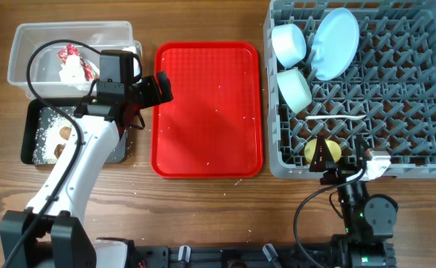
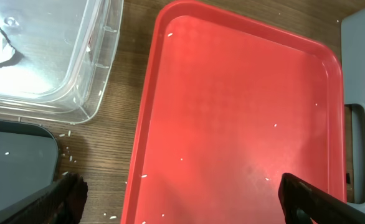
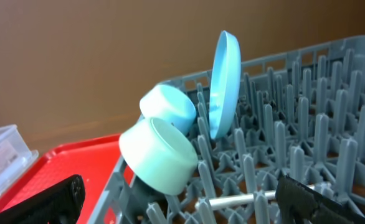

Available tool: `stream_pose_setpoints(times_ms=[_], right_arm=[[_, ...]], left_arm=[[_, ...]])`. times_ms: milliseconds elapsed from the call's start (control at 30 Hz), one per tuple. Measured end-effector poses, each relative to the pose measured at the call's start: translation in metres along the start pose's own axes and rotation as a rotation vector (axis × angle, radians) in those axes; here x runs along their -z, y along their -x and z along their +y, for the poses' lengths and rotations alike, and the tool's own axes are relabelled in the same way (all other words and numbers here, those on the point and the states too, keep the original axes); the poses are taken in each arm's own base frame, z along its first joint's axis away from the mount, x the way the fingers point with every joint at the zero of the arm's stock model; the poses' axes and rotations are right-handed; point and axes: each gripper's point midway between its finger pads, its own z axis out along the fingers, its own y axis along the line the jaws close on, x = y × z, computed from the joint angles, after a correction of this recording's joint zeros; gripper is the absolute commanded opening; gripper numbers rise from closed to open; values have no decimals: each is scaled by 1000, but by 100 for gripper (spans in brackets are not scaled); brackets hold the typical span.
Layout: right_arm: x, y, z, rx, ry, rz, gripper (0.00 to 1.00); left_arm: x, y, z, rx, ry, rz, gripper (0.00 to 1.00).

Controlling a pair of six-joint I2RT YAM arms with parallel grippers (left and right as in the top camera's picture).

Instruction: Sort waste into correct bins and load items into the dishwasher rack

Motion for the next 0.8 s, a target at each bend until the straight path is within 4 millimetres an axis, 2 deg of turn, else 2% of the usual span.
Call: stream_pose_setpoints(times_ms=[133,700,800], right_arm=[[0,5,1,2,6,-25,100],[0,4,1,2,5,-22,100],[0,4,1,2,5,-22,100]], left_arm=[[0,0,0,0,0,0,100],[0,-1,0,0,1,2,100],[2,-3,6,0,34,7,100]])
